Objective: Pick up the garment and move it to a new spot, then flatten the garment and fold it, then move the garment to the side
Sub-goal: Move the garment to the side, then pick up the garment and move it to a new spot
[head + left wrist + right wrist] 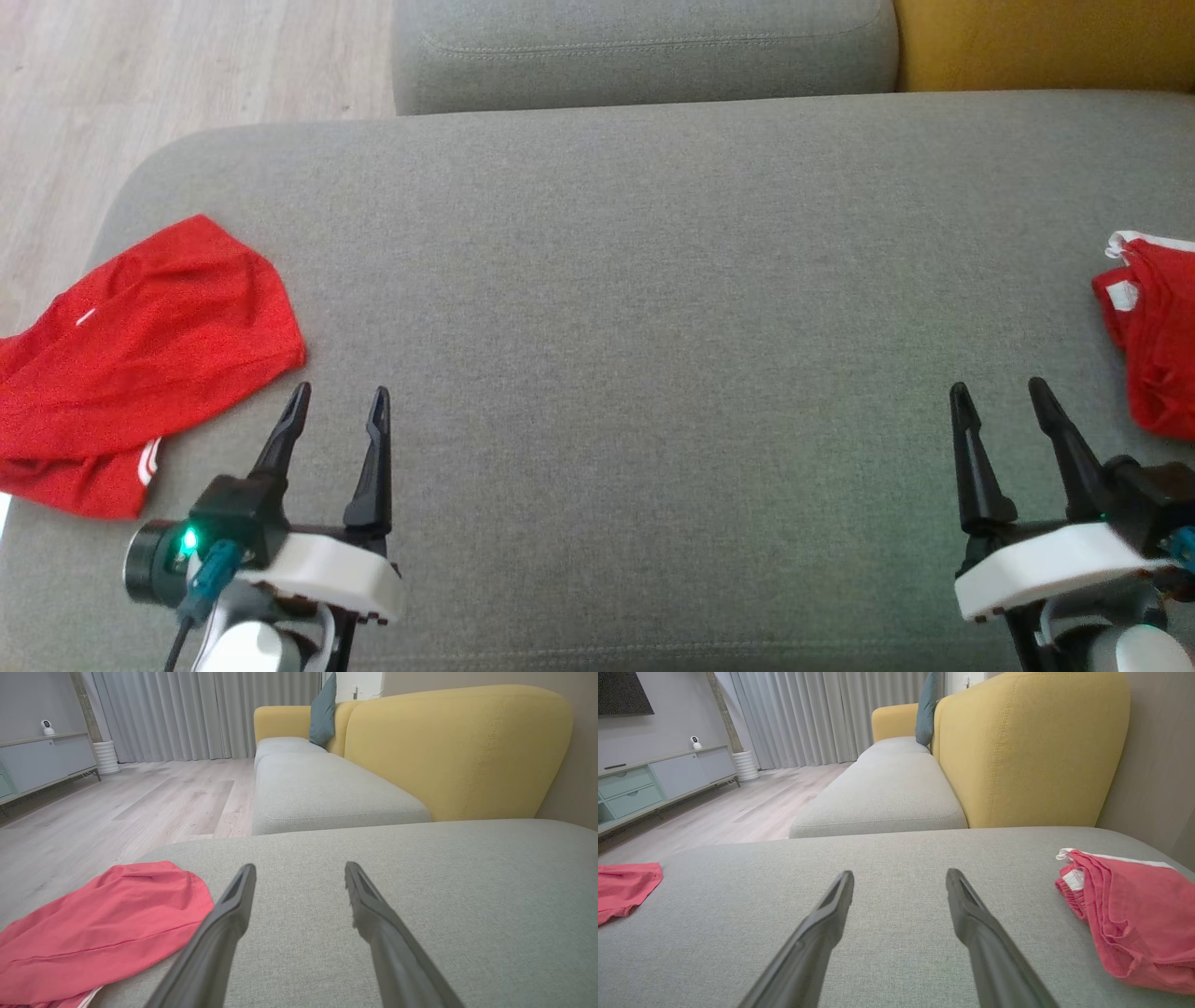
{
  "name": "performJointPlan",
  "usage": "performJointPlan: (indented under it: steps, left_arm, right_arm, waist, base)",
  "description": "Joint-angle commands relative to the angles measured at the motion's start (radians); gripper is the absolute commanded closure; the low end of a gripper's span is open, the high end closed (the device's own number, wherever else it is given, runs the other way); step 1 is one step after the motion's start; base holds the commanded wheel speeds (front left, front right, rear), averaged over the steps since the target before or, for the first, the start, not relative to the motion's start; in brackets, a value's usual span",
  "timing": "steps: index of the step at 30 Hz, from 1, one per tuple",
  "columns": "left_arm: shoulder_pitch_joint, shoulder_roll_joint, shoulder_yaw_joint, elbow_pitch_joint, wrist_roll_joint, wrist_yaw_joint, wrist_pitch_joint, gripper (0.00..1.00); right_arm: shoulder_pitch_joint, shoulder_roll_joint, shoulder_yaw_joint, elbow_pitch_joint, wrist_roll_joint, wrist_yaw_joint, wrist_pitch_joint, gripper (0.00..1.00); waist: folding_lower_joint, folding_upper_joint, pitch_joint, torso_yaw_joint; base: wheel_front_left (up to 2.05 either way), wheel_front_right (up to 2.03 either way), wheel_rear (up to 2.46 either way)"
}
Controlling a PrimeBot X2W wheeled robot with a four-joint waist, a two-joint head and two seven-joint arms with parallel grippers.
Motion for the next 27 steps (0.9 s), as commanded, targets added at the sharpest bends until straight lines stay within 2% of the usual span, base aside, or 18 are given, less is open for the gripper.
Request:
performJointPlan:
  steps: [1, 16, 23, 24, 27]
  left_arm:
    - [-0.047, 0.025, 0.033, -0.034, -0.008, 0.006, 0.002, 0.0]
    - [-0.068, 0.03, 0.027, -0.03, -0.013, 0.008, 0.0, 0.0]
    - [-0.113, 0.016, 0.034, -0.032, -0.015, 0.012, -0.024, 0.0]
    - [-0.128, 0.013, 0.037, -0.024, -0.015, 0.009, -0.032, 0.0]
    - [-0.151, 0.013, 0.039, -0.007, -0.011, 0.0, -0.042, 0.0]
  right_arm:
    - [-0.031, -0.006, 0.022, -0.045, 0.005, 0.003, -0.002, 0.0]
    - [-0.036, -0.006, 0.012, -0.051, 0.002, 0.003, -0.003, 0.0]
    - [-0.05, -0.006, 0.017, -0.073, 0.004, 0.003, -0.002, 0.0]
    - [-0.056, -0.006, 0.019, -0.08, 0.002, 0.003, 0.002, 0.0]
    - [-0.064, -0.006, 0.025, -0.093, -0.005, 0.003, 0.011, 0.0]
  waist:
    - [0.0001, -0.0001, 0.002, 0.001]
    - [0.0001, -0.0001, 0.01, 0.03]
    - [0.0001, -0.0001, 0.032, 0.138]
    - [0.0001, -0.0001, 0.035, 0.18]
    - [0.0001, -0.0001, 0.04, 0.244]
  base:
    - [0.0, 0.0, 0.0]
    - [0.0, 0.0, 0.0]
    - [0.0, 0.0, 0.0]
    - [0.0, 0.0, 0.0]
    - [0.0, 0.0, 0.0]
